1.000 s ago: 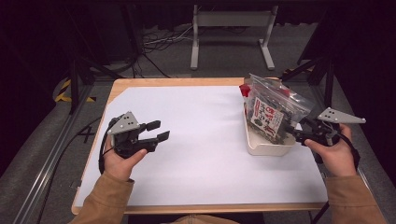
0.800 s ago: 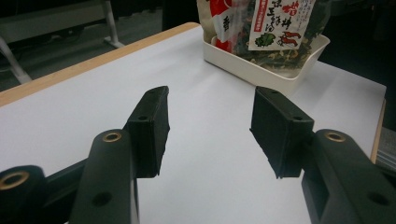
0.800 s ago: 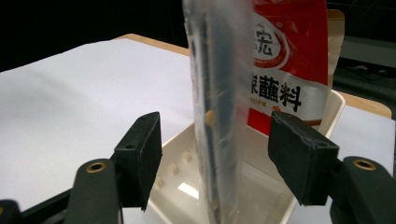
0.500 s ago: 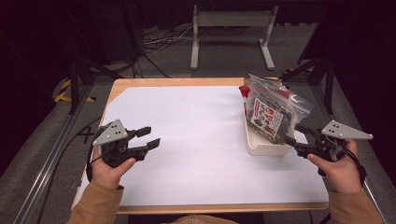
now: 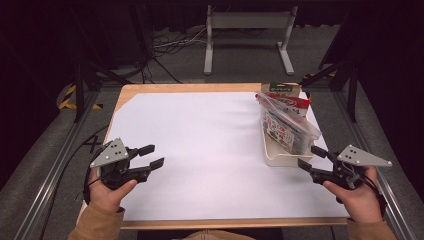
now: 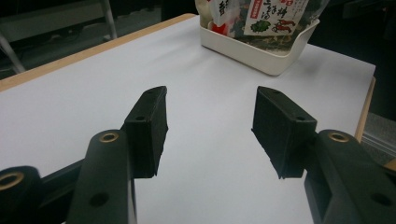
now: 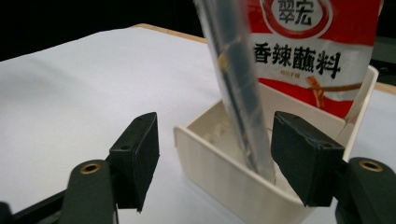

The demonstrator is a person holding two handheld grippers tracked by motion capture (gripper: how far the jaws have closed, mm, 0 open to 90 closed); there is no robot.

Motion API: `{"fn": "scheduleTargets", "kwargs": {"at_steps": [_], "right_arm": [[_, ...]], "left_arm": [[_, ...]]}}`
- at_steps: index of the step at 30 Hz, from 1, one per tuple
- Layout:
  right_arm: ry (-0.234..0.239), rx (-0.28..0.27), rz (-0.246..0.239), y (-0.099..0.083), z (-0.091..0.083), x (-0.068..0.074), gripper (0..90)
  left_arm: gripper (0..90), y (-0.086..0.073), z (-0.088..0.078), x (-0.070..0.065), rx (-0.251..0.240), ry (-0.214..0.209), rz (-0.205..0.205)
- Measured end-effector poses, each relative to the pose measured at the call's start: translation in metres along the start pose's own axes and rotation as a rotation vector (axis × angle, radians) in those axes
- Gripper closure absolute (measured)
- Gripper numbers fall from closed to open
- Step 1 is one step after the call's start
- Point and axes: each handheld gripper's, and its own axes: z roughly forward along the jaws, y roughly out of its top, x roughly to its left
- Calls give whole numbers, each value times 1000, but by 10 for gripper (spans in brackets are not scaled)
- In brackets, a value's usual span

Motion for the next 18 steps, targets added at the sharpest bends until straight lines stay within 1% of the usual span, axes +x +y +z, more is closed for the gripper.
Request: {"fn": "scheduleTargets", "kwargs": {"at_steps": [3,7,9,10,14,17,18], "right_arm": [[7,8,-1,-7,-2,4,335],[43,14,-10,-13,0,10,339],[67,19,-18,-16,3,12,340],[74,20,-22,-17,5,13,340],[108,33,-49,-21,14,16,338],[134,43,-71,-23,21,18,334],[148,44,-77,-23,23,20,331]], "left_arm": [[455,-3,-2,-1,-1,1,-4],[453,-9,-3,0,-1,-2,-3],[453,-11,-4,1,1,-5,2],[452,-13,-4,1,1,-10,-5],[448,-19,-6,1,-6,-22,-7],[441,-23,-5,2,-1,-33,2],[439,-24,-5,1,1,-35,-1]]}}
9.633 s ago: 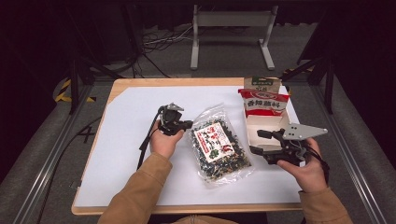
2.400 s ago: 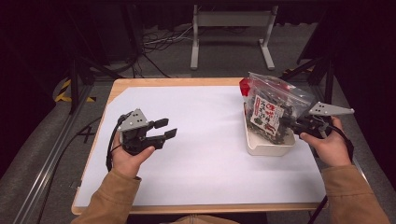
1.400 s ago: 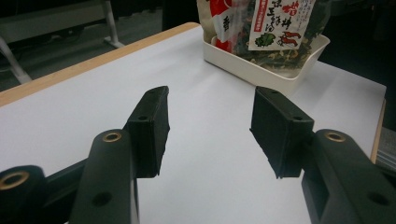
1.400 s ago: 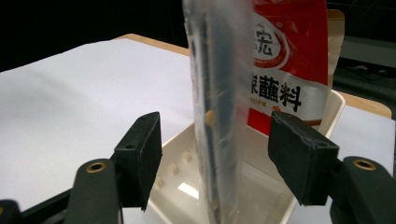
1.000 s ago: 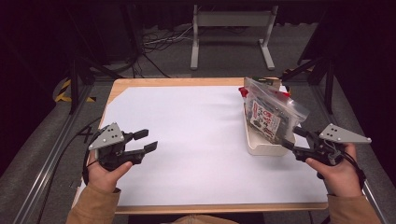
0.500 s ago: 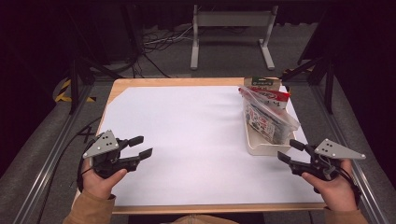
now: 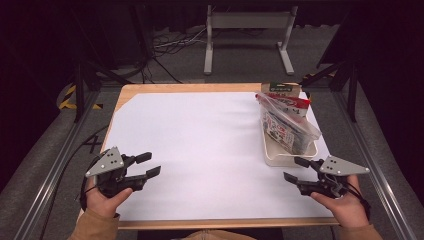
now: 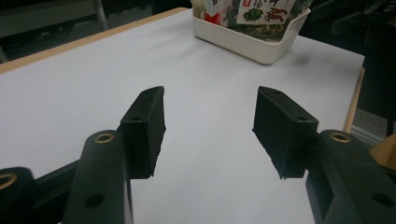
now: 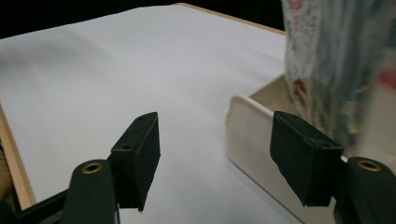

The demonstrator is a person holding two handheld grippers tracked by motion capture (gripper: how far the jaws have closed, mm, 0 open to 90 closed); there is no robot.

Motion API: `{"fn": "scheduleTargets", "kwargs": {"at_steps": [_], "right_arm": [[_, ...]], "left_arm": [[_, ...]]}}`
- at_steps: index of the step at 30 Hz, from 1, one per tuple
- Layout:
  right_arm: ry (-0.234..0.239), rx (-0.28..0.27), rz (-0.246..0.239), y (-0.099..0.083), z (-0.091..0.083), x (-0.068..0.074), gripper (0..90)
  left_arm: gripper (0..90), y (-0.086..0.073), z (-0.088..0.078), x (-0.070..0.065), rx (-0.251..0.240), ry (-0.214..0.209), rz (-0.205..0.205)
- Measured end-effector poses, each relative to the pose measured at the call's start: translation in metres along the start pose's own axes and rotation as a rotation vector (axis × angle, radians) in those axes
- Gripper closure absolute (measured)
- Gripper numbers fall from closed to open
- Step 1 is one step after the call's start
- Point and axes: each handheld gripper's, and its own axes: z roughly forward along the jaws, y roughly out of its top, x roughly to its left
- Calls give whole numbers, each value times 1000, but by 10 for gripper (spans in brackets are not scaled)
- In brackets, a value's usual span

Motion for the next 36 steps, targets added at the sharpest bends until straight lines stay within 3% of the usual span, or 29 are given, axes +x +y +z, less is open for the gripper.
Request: {"fn": "scheduleTargets", "kwargs": {"at_steps": [4,9,23,28,36], "right_arm": [[42,17,-26,-2,12,4,322],[73,35,-24,-7,24,3,315],[54,121,-27,-30,46,1,283],[47,109,-14,-31,47,1,277],[28,28,-15,-28,43,1,275]], "left_arm": [[435,-5,1,0,8,-9,-7],[431,-10,2,1,14,-12,-16],[428,-23,7,8,29,6,-60],[426,-24,6,8,29,10,-64],[420,-26,8,9,38,19,-69]]}}
